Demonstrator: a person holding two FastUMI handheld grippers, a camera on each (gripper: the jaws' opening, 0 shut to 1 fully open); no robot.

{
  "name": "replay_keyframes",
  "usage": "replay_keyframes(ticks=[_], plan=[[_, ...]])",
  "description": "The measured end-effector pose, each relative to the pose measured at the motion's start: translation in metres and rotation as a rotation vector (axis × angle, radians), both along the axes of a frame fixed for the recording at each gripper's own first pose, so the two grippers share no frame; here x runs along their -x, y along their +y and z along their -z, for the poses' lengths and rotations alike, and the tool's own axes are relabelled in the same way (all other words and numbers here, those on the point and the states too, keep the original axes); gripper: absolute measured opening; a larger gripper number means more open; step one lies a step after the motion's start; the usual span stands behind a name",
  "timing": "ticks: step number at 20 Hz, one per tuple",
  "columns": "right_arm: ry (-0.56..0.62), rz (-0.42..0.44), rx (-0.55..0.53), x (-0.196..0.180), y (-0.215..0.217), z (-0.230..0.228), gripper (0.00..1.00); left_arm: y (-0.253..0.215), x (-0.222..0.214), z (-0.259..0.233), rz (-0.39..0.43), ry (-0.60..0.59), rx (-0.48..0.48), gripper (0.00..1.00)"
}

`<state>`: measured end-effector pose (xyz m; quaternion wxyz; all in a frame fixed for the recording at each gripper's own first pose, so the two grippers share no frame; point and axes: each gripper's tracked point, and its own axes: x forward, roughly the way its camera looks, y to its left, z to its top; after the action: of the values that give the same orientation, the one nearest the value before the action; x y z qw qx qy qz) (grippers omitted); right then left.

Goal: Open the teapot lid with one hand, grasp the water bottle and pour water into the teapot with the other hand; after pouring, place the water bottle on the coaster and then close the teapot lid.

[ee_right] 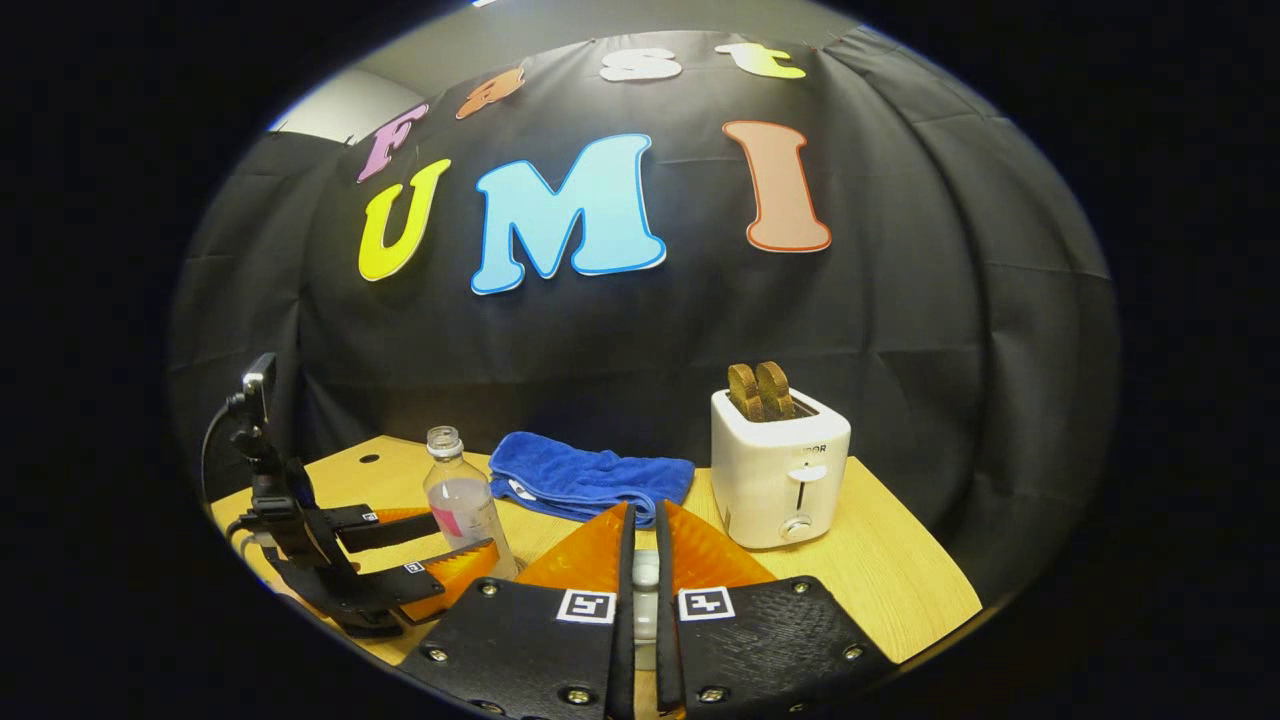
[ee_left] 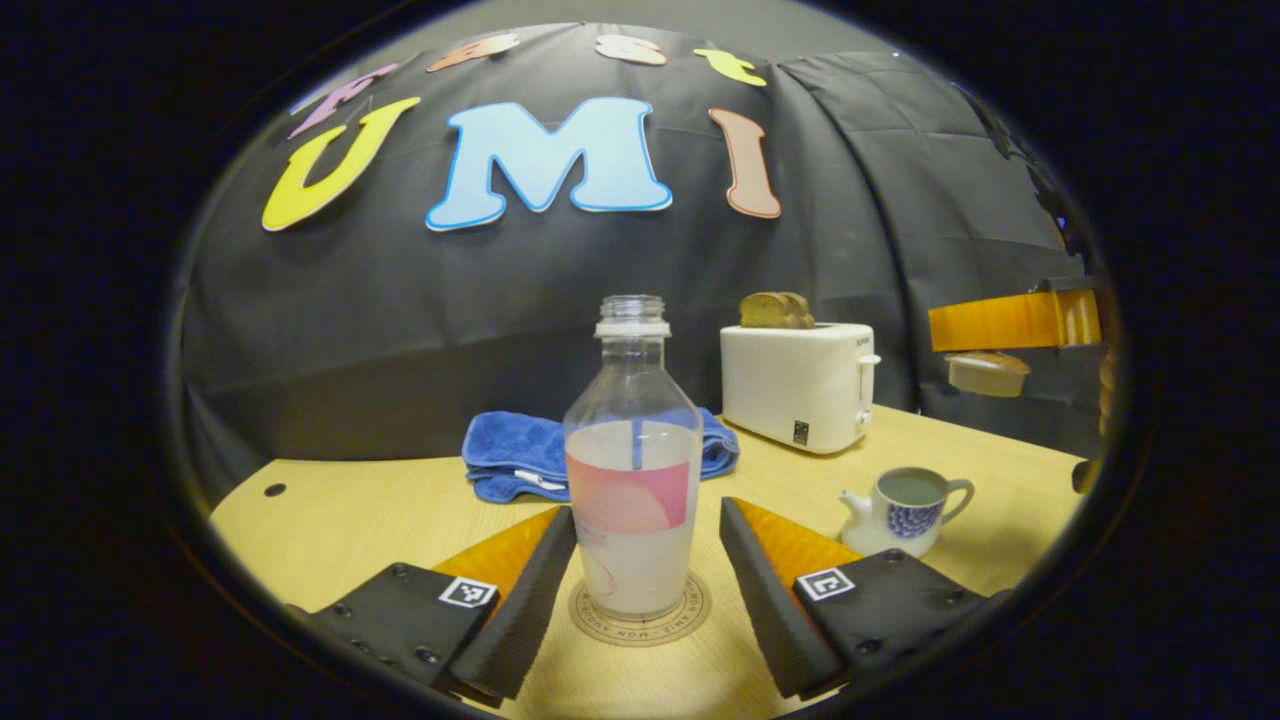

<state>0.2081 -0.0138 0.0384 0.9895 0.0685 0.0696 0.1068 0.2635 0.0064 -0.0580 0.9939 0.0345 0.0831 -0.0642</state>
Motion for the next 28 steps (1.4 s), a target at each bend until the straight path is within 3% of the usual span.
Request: replay_keyframes(ticks=[15,24,28], plan=[[0.009,-0.013,-0.008,-0.002,0.014,0.003,0.09,0.018,0.015,0.005,-0.038,0.033,0.045,1.00],[0.079,-0.025,-0.144,-0.021,0.019,0.034,0.08,0.018,0.079,-0.023,-0.079,-0.030,0.087,1.00],[0.099,0.019,-0.096,-0.023,0.013,0.058,0.08,0.011,0.106,-0.030,-0.082,-0.068,0.123,1.00]])
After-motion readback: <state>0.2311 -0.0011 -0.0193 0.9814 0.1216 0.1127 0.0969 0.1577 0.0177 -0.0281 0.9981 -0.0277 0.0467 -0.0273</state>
